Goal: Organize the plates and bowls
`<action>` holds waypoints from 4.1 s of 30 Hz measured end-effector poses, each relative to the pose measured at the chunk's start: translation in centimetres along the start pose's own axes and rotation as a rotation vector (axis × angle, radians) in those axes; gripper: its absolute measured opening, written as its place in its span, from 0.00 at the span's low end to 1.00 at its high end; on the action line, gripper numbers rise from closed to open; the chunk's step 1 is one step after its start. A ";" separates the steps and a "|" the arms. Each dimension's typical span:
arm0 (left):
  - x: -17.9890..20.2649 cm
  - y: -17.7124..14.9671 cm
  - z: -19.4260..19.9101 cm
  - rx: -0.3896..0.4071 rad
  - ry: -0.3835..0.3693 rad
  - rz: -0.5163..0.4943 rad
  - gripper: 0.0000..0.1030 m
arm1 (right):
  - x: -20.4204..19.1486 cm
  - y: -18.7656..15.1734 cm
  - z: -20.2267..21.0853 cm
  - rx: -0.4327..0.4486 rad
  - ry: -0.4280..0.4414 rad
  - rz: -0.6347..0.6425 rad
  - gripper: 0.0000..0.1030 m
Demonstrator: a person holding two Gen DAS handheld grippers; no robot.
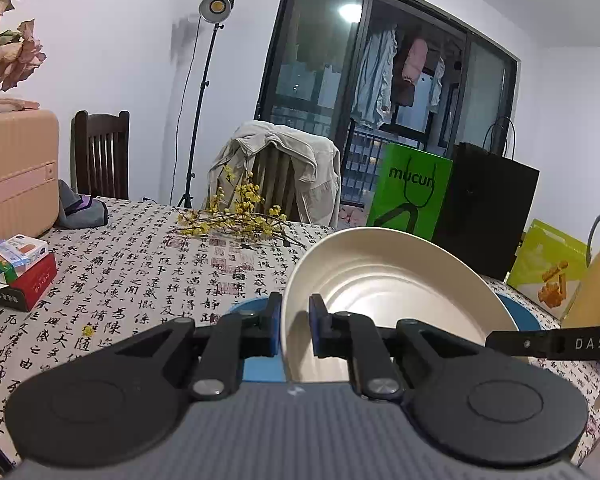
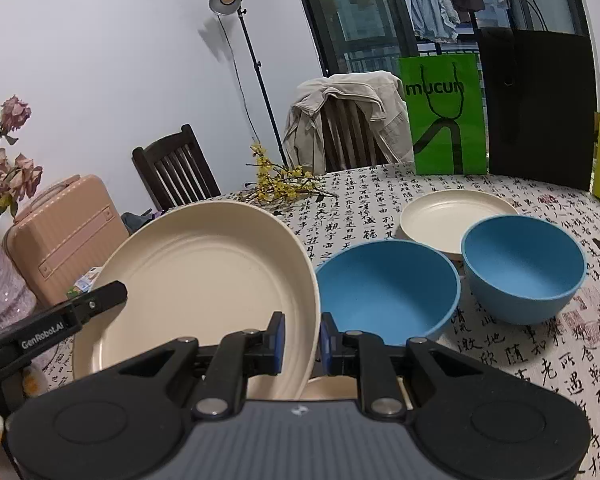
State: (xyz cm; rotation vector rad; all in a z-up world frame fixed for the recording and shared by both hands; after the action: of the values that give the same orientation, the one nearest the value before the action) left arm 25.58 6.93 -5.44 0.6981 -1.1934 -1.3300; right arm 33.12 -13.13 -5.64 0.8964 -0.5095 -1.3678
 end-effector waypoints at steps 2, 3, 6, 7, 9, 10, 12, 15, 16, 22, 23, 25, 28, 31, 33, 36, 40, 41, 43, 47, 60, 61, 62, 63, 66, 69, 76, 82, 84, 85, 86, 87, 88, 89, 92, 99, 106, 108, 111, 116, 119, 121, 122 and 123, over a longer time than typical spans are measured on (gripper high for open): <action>0.2 -0.3 0.0 -0.003 -0.005 -0.004 0.13 | 0.3 -0.3 0.2 0.002 -0.004 -0.006 0.17; 0.4 -0.4 0.1 -0.005 -0.008 -0.007 0.13 | 0.5 -0.5 0.3 0.002 -0.005 -0.010 0.17; 0.9 -0.9 0.1 -0.013 -0.022 -0.015 0.13 | 1.0 -1.0 0.5 -0.001 -0.006 -0.026 0.17; 1.1 -1.1 0.1 -0.015 -0.025 -0.017 0.13 | 1.2 -1.2 0.6 -0.002 -0.008 -0.031 0.17; 1.4 -1.4 0.1 -0.020 -0.033 -0.018 0.13 | 1.6 -1.6 0.8 -0.002 -0.013 -0.039 0.17; 1.5 -1.5 0.0 -0.024 -0.036 -0.019 0.13 | 1.8 -1.8 0.9 -0.001 -0.015 -0.043 0.17; 1.7 -1.9 -0.1 -0.031 -0.043 -0.022 0.13 | 2.0 -2.2 1.2 0.000 -0.020 -0.051 0.17; 2.0 -2.3 -0.1 -0.039 -0.051 -0.023 0.13 | 2.4 -2.7 1.5 0.002 -0.028 -0.056 0.17; 2.1 -2.4 -0.1 -0.041 -0.054 -0.023 0.13 | 2.5 -2.8 1.7 0.003 -0.030 -0.058 0.17; 2.5 -3.2 -0.2 -0.057 -0.065 -0.019 0.13 | 3.1 -3.6 2.1 0.000 -0.039 -0.074 0.17; 2.5 -3.4 -0.3 -0.064 -0.066 -0.018 0.13 | 3.2 -3.7 2.1 -0.001 -0.040 -0.078 0.17; 2.6 -3.7 -0.5 -0.074 -0.070 -0.019 0.13 | 3.6 -4.0 2.3 -0.006 -0.040 -0.089 0.17; 2.9 -4.0 -0.6 -0.081 -0.079 -0.022 0.13 | 4.1 -4.5 2.4 -0.009 -0.041 -0.104 0.17; 3.3 -4.3 -0.5 -0.086 -0.086 -0.028 0.13 | 4.5 -4.9 2.6 -0.013 -0.049 -0.111 0.17; 3.5 -4.5 -0.6 -0.090 -0.089 -0.033 0.13 | 4.7 -5.1 2.7 -0.014 -0.052 -0.115 0.17; 3.8 -4.9 -0.7 -0.100 -0.098 -0.032 0.13 | 5.1 -5.5 2.9 -0.014 -0.059 -0.121 0.17; 4.2 -5.4 -0.9 -0.117 -0.106 -0.035 0.13 | 5.6 -6.2 3.2 -0.020 -0.063 -0.140 0.17; 4.3 -5.5 -0.9 -0.121 -0.109 -0.035 0.13 | 5.8 -6.4 3.2 -0.021 -0.066 -0.143 0.17; 4.5 -5.7 -0.9 -0.124 -0.113 -0.040 0.13 | 6.0 -6.7 3.3 -0.022 -0.070 -0.148 0.17; 4.9 -6.1 -1.0 -0.134 -0.122 -0.048 0.13 | 6.6 -7.1 3.4 -0.026 -0.077 -0.160 0.17; 5.8 -7.8 -1.8 -0.184 -0.142 -0.054 0.13 | 8.1 -8.5 3.5 -0.041 -0.097 -0.192 0.17; 5.8 -8.0 -1.9 -0.190 -0.143 -0.054 0.13 | 8.2 -8.6 3.5 -0.044 -0.097 -0.194 0.17; 5.9 -8.1 -2.0 -0.197 -0.143 -0.055 0.13 | 8.3 -8.7 3.5 -0.047 -0.097 -0.198 0.17; 5.9 -8.3 -2.1 -0.203 -0.143 -0.058 0.14 | 8.5 -8.9 3.4 -0.051 -0.098 -0.203 0.17; 6.2 -8.7 -2.3 -0.215 -0.146 -0.062 0.14 | 8.9 -9.2 3.4 -0.055 -0.102 -0.209 0.17; 6.3 -9.0 -2.4 -0.227 -0.149 -0.062 0.14 | 9.1 -9.4 3.2 -0.064 -0.105 -0.212 0.17; 6.7 -9.6 -2.8 -0.248 -0.155 -0.069 0.14 | 9.7 -9.9 3.1 -0.072 -0.111 -0.216 0.18; 6.7 -10.1 -3.1 -0.265 -0.157 -0.067 0.14 | 10.0 -10.1 3.0 -0.078 -0.116 -0.219 0.18; 6.7 -10.2 -3.2 -0.269 -0.154 -0.068 0.14 | 9.9 -10.2 3.0 -0.080 -0.118 -0.217 0.18; 6.6 -10.3 -3.2 -0.271 -0.154 -0.068 0.14 | 9.9 -10.2 2.9 -0.081 -0.118 -0.216 0.18; 6.7 -10.3 -3.3 -0.274 -0.153 -0.067 0.14 | 10.0 -10.3 2.9 -0.082 -0.118 -0.216 0.18; 6.6 -10.4 -3.3 -0.276 -0.153 -0.065 0.14 | 9.9 -10.3 2.8 -0.083 -0.119 -0.215 0.18; 6.6 -10.5 -3.4 -0.278 -0.153 -0.065 0.14 | 10.0 -10.3 2.8 -0.084 -0.119 -0.215 0.18; 6.6 -10.5 -3.4 -0.279 -0.153 -0.067 0.14 | 10.0 -10.3 2.8 -0.084 -0.120 -0.213 0.18; 6.6 -10.6 -3.5 -0.283 -0.153 -0.068 0.14 | 10.0 -10.3 2.7 -0.083 -0.126 -0.206 0.18; 6.6 -11.1 -3.9 -0.300 -0.150 -0.067 0.14 | 10.1 -10.7 2.4 -0.088 -0.135 -0.196 0.18; 6.8 -11.4 -4.3 -0.293 -0.121 -0.098 0.15 | 9.5 -10.9 2.0 -0.080 -0.165 -0.137 0.18; 6.8 -11.5 -4.3 -0.289 -0.112 -0.112 0.15 | 9.3 -10.9 1.8 -0.077 -0.176 -0.117 0.18; 6.8 -11.8 -4.7 -0.302 -0.105 -0.125 0.16 | 9.1 -11.0 1.6 -0.072 -0.189 -0.088 0.18; 7.0 -12.1 -4.9 -0.305 -0.096 -0.160 0.18 | 8.8 -11.0 1.5 -0.059 -0.218 -0.035 0.18; 7.4 -12.2 -5.0 -0.292 -0.080 -0.208 0.19 | 8.4 -11.1 1.5 -0.049 -0.241 0.012 0.18; 7.5 -12.3 -5.1 -0.294 -0.080 -0.220 0.19 | 8.2 -11.2 1.4 -0.042 -0.262 0.049 0.18; 7.5 -12.4 -5.2 -0.296 -0.082 -0.221 0.19 | 8.0 -11.2 1.3 -0.037 -0.283 0.077 0.18; 7.6 -12.4 -5.2 -0.296 -0.079 -0.224 0.19 | 7.8 -11.2 1.3 -0.033 -0.300 0.101 0.18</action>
State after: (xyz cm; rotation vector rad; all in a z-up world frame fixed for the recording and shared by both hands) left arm 24.82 -3.74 -16.57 0.5806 -0.9717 -1.6936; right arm 26.61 -20.52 -15.17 0.6325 -0.7491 -1.4202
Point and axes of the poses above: each gripper's, at about its wrist camera, not at the fingertips, and z roughly against the way its jaws point, x to its right, y to its top, the point moved 8 cm from there along -z, roughly the way its jaws point, and after that the axes turned 11 degrees about -y, right-handed, at the moved point
